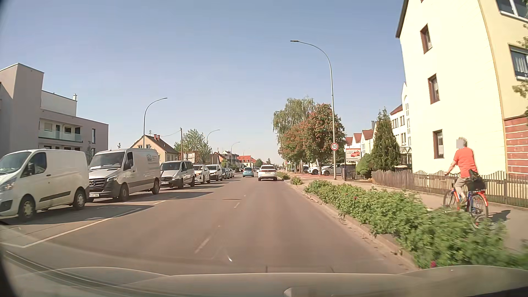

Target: Follow the waypoints while adhering to traffic rules and regulations

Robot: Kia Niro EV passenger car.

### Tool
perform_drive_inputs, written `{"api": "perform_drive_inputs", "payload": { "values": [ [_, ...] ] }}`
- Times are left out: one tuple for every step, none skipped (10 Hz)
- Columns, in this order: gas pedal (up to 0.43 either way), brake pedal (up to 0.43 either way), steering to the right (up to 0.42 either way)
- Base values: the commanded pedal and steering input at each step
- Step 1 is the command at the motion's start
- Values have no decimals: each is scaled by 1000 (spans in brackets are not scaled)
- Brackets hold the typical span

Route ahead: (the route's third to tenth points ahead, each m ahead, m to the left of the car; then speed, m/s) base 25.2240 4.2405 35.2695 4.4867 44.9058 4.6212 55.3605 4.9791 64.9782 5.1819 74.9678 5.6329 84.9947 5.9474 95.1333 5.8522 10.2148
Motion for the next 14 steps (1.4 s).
{"api": "perform_drive_inputs", "payload": {
  "values": [
    [110,0,-6],
    [110,0,-6],
    [110,0,-6],
    [110,0,-6],
    [110,0,-6],
    [110,0,-8],
    [110,0,-10],
    [110,0,-11],
    [110,0,-11],
    [110,0,-11],
    [110,0,-12],
    [118,0,-12],
    [118,0,-12],
    [118,0,-12]
  ]
}}
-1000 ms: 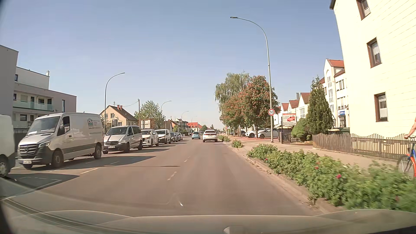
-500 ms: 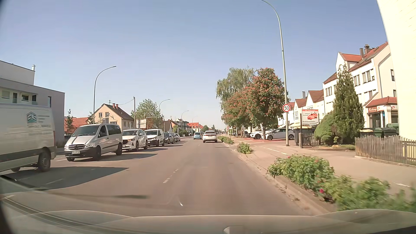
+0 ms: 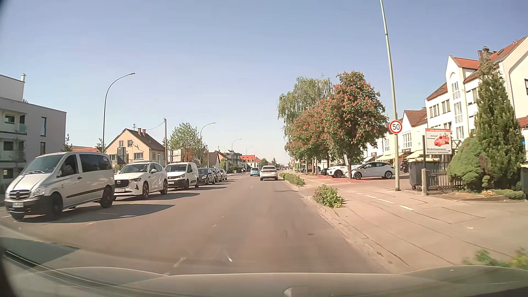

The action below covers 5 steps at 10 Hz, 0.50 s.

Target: Follow the waypoints while adhering to traffic rules and regulations

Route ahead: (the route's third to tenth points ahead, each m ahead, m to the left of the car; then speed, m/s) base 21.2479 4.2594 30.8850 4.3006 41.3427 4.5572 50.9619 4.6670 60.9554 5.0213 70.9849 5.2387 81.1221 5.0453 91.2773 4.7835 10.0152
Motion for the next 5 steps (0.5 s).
{"api": "perform_drive_inputs", "payload": {
  "values": [
    [118,0,-12],
    [118,0,-11],
    [118,0,-10],
    [118,0,-10],
    [118,0,-9]
  ]
}}
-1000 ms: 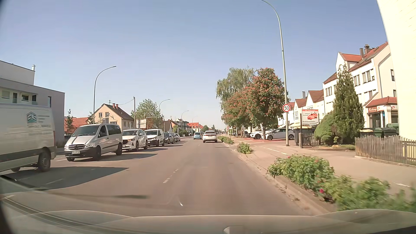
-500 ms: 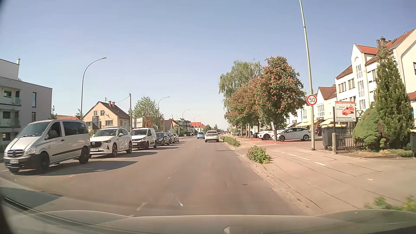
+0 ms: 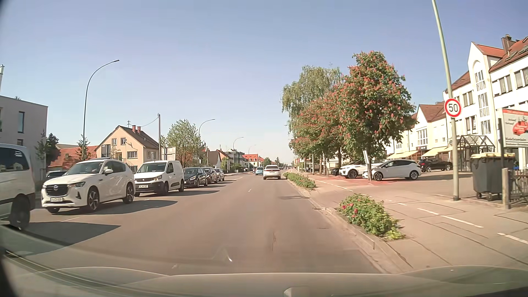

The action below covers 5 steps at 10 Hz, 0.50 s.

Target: Follow the waypoints while adhering to traffic rules and regulations

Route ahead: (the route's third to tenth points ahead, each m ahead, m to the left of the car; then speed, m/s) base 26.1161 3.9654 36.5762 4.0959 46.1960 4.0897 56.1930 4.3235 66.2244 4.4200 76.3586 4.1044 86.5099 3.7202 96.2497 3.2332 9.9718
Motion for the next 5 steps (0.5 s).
{"api": "perform_drive_inputs", "payload": {
  "values": [
    [118,0,-9],
    [130,0,-8],
    [130,0,-8],
    [130,0,-10],
    [130,0,-12]
  ]
}}
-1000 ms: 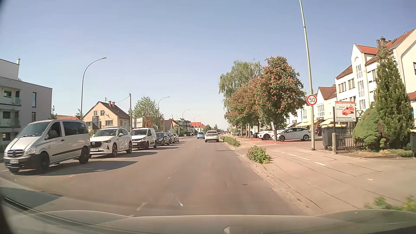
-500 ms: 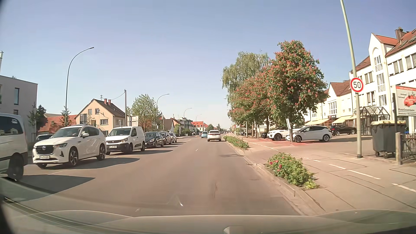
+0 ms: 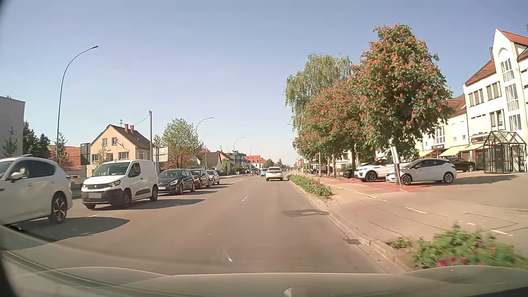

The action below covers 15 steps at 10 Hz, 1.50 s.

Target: Follow the waypoints while adhering to traffic rules and regulations

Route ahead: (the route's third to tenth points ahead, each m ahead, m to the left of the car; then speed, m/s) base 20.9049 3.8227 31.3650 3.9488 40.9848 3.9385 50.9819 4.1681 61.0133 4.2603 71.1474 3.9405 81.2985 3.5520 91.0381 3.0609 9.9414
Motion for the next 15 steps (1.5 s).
{"api": "perform_drive_inputs", "payload": {
  "values": [
    [130,0,-14],
    [130,0,-14],
    [130,0,-13],
    [130,0,-12],
    [130,0,-8],
    [138,0,-4],
    [150,0,-3],
    [169,0,-3],
    [177,0,-3],
    [177,0,-2],
    [197,0,-1],
    [197,0,-1],
    [209,0,-1],
    [209,0,-1],
    [209,0,-1]
  ]
}}
